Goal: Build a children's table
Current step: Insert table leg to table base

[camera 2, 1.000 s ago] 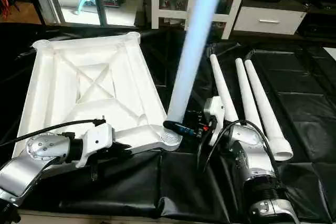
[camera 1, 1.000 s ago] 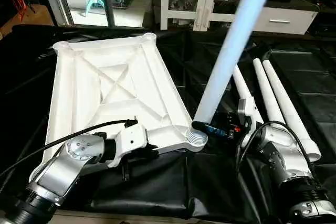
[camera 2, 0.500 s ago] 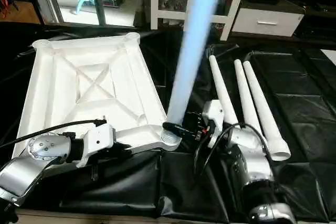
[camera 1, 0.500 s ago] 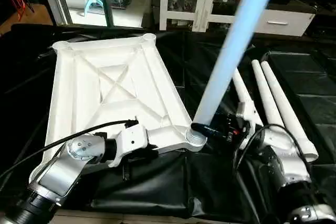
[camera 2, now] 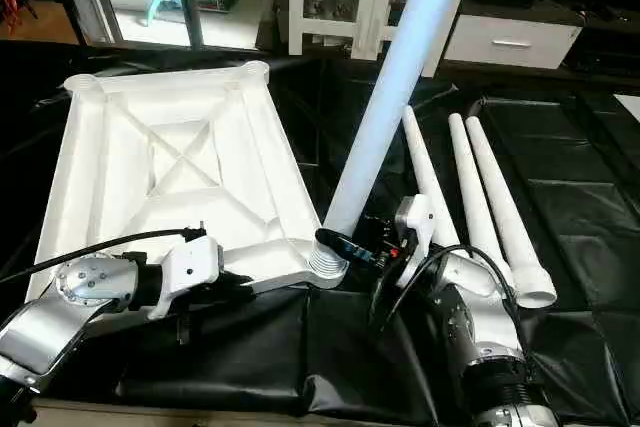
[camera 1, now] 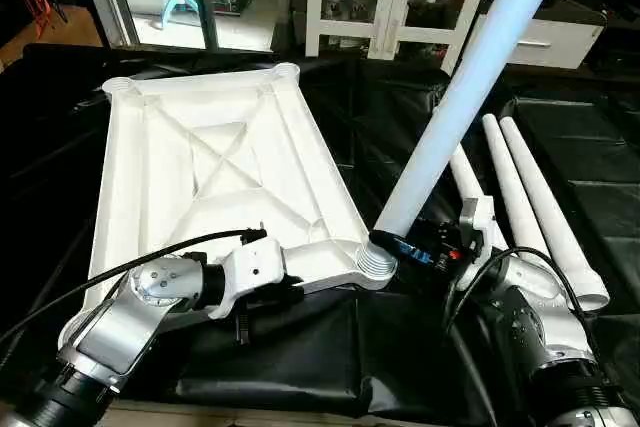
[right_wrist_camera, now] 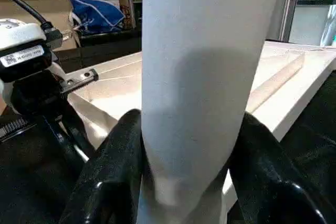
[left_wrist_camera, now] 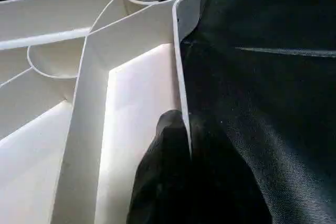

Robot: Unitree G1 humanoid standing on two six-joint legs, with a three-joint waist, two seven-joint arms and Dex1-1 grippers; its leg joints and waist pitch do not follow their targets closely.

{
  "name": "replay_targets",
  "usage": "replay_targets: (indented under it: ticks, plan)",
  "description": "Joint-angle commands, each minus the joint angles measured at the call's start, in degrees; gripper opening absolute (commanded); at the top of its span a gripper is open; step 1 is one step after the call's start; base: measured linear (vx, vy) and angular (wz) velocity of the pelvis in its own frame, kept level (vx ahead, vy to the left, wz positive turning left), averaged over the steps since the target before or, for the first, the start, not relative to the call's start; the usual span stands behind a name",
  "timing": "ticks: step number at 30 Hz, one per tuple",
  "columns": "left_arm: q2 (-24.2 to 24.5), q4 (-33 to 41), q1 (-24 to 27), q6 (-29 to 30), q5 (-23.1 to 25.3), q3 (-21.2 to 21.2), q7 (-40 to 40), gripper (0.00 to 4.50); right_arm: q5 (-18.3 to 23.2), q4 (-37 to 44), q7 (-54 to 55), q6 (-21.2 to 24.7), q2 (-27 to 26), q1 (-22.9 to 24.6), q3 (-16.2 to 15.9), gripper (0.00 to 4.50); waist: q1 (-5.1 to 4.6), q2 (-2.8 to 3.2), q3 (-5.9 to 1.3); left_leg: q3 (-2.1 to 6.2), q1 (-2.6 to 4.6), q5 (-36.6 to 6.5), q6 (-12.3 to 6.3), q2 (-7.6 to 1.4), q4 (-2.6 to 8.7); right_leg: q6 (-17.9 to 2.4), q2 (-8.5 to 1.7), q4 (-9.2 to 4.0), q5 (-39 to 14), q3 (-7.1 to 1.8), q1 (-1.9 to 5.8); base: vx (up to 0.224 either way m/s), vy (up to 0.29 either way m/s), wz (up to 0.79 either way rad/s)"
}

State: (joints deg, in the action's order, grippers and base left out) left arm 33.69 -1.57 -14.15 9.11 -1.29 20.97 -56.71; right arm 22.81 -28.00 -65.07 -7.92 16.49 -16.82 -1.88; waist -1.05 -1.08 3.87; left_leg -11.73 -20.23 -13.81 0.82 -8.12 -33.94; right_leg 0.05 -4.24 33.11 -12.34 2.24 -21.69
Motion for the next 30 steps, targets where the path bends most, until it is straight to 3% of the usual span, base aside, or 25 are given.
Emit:
replay_targets:
  ticks: [1,6,10,16,21,28,30]
  plan:
    - [0.2,-2.8,0.6,0.5,2.3,1.7,-0.1,0.00,-6.7,-5.6,2.4,1.8,2.0,3.8,-2.7,1.87,-0.48,0.14,-0.36,3.88,1.26,-28.5,2.54,-5.99,6.42,-7.2,-5.30,-6.08,-36.3,-3.77,-1.74,0.000,0.000,0.00]
    - [0.0,-3.2,0.3,0.5,3.0,1.6,0.9,0.00,-8.8,-5.2,2.0,-1.4,2.3,3.9,-3.9,1.87,-0.67,0.15,-0.24,4.27,1.39,-30.7,3.01,-6.01,6.53,-5.4,-5.24,-6.41,-39.4,-3.59,-2.03,0.000,0.000,0.00]
    - [-0.3,-3.2,0.1,0.8,3.0,1.6,1.0,0.00,-9.0,-4.8,1.8,-3.1,1.9,4.3,-4.8,1.87,-0.73,0.12,-0.20,4.31,1.29,-31.8,3.27,-6.03,6.77,-5.8,-5.19,-6.25,-38.1,-3.64,-2.01,0.000,0.000,0.00]
    - [-0.6,-3.5,-0.2,0.9,3.2,1.4,1.1,0.00,-8.5,-5.2,2.1,-3.9,1.6,4.2,-4.7,1.87,-0.86,0.13,-0.06,4.61,1.33,-33.1,3.15,-5.97,6.76,-4.9,-5.39,-6.55,-40.5,-3.60,-2.08,0.000,0.000,0.00]
    - [-0.7,-3.6,-0.3,1.1,3.2,1.3,0.9,0.00,-6.5,-5.7,3.5,-2.3,0.5,4.5,-2.9,1.87,-0.85,0.29,-0.16,4.34,1.39,-32.6,3.37,-6.03,7.03,-6.4,-5.13,-6.22,-35.6,-3.66,-1.92,0.000,0.000,0.00]
    - [-0.7,-3.7,-0.5,1.1,3.1,1.4,0.8,0.00,-4.2,-7.6,4.1,0.3,0.0,3.4,-1.3,1.87,-0.81,0.45,-0.15,4.29,1.48,-32.4,3.38,-6.06,7.02,-7.2,-5.16,-6.17,-34.6,-3.68,-1.87,0.000,0.000,0.00]
    - [-0.7,-3.8,-0.5,1.1,3.2,1.4,0.7,0.00,-3.2,-7.9,3.5,3.0,0.3,3.1,-1.1,1.87,-0.89,0.47,-0.10,4.40,1.49,-33.3,3.66,-6.00,7.06,-7.1,-5.08,-6.12,-35.0,-3.62,-1.83,0.000,0.000,0.00]
